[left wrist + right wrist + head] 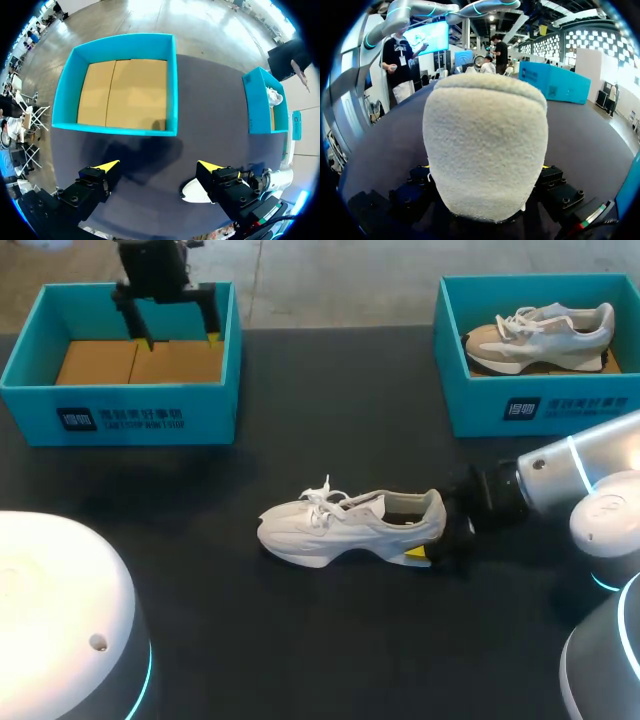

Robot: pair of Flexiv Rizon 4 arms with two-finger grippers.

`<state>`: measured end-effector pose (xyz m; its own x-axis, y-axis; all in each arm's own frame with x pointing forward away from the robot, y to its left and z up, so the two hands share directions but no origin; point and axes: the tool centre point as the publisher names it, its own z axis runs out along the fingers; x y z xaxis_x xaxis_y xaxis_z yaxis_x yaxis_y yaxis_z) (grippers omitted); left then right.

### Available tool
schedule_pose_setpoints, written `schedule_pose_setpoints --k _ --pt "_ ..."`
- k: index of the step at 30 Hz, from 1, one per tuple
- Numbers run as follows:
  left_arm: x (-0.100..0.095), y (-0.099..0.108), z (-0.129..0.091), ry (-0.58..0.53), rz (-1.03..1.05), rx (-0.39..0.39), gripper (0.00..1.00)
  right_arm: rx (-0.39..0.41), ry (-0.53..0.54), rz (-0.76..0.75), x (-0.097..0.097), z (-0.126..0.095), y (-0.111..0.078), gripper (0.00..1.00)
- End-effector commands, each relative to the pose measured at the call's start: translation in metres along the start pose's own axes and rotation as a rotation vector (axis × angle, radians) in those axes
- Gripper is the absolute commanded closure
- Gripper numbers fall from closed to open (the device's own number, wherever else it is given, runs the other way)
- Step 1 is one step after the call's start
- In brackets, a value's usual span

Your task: Take the shoe out of the shoebox, open the shoe tongue, remove and reinsert the insole, then place the shoe into the shoebox

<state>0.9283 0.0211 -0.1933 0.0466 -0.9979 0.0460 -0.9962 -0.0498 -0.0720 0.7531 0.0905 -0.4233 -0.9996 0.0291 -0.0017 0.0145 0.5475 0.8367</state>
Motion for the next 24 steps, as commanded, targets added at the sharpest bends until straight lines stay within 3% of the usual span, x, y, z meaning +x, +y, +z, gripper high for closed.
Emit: schedule_pose_setpoints --k 1,16,24 --pt "0.019 0.003 0.009 -0.015 -0.003 -0.003 0.0 0.005 -0.001 0.001 0.001 0.008 0.0 1.0" --pt "0.104 0.041 0.032 0.014 0.136 -0.021 0.0 0.005 -0.001 0.001 0.001 0.008 0.0 1.0" --pt "0.145 0.078 0.057 0.024 0.276 -0.08 0.0 0.005 -0.001 0.001 0.001 0.008 0.0 1.0"
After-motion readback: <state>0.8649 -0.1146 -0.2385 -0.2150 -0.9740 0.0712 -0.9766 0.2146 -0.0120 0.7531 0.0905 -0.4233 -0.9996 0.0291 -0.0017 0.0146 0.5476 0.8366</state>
